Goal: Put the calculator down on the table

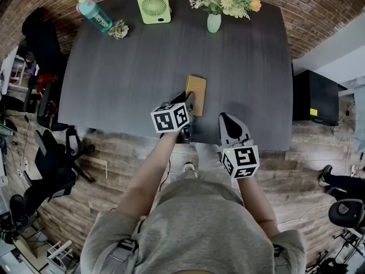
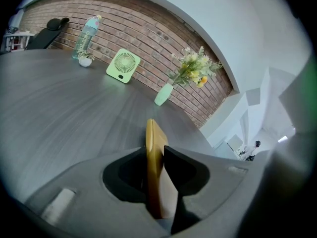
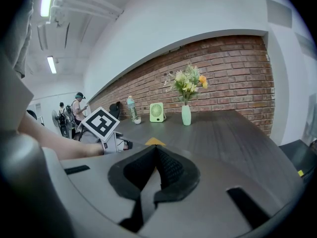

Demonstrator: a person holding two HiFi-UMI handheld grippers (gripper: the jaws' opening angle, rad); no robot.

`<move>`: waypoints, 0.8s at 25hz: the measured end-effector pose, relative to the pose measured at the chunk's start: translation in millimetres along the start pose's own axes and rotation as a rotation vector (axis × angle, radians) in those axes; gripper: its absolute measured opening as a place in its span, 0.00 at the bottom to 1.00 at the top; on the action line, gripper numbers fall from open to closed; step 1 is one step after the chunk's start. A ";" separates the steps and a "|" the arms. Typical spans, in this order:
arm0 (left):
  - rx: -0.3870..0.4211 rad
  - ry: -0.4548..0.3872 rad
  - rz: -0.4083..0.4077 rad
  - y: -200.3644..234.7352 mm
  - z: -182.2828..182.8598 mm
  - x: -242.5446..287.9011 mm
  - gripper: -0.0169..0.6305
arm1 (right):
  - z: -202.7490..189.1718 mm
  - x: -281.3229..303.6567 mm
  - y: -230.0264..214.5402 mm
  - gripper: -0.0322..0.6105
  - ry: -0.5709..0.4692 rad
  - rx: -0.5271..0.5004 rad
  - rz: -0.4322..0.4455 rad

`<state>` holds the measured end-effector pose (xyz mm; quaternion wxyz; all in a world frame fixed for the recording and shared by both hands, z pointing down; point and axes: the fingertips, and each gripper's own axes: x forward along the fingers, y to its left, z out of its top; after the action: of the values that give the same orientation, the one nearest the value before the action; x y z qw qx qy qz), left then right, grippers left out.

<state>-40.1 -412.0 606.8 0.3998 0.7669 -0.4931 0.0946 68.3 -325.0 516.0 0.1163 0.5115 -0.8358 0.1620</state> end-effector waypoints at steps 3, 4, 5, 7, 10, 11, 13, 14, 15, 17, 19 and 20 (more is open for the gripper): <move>0.021 0.010 0.026 6.2 -1.6 0.2 0.20 | -1.2 -0.7 -0.2 0.05 0.000 0.001 0.000; 0.025 0.014 0.031 7.8 -2.2 0.0 0.20 | -1.5 -0.9 -0.2 0.05 0.001 0.001 0.000; 0.025 0.017 0.032 8.6 -2.4 0.0 0.20 | -1.5 -1.0 -0.3 0.05 0.001 0.002 0.000; 0.024 0.022 0.032 8.9 -2.1 0.4 0.20 | -1.0 -1.0 -0.6 0.05 0.001 0.002 -0.002; 0.030 0.037 0.056 11.8 -3.2 1.3 0.21 | 0.0 -1.1 -0.4 0.05 -0.002 0.000 -0.004; 0.043 0.045 0.078 14.1 -4.0 1.3 0.20 | 0.5 -1.3 -0.3 0.05 -0.004 0.000 -0.005; 0.088 0.053 0.120 17.3 -5.3 0.7 0.16 | 1.1 -1.9 -0.4 0.05 -0.006 0.001 -0.007; 0.106 0.052 0.130 17.5 -5.6 0.5 0.16 | 1.1 -2.0 -0.6 0.05 -0.006 0.001 -0.009; 0.117 0.050 0.132 17.3 -5.7 0.6 0.16 | 1.0 -2.1 -0.7 0.05 -0.006 0.002 -0.010; 0.121 0.049 0.130 16.9 -5.7 1.4 0.16 | 0.6 -2.2 -0.7 0.05 -0.006 0.001 -0.010; 0.115 0.051 0.128 17.6 -5.8 1.2 0.16 | 0.6 -2.7 0.0 0.05 -0.006 0.000 -0.011; 0.112 0.050 0.129 18.0 -5.8 0.6 0.16 | 1.1 -3.2 0.3 0.05 -0.006 -0.001 -0.011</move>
<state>-53.4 -411.9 620.3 0.3614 0.7521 -0.5254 0.1667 69.4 -322.7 513.8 0.1148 0.5168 -0.8333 0.1594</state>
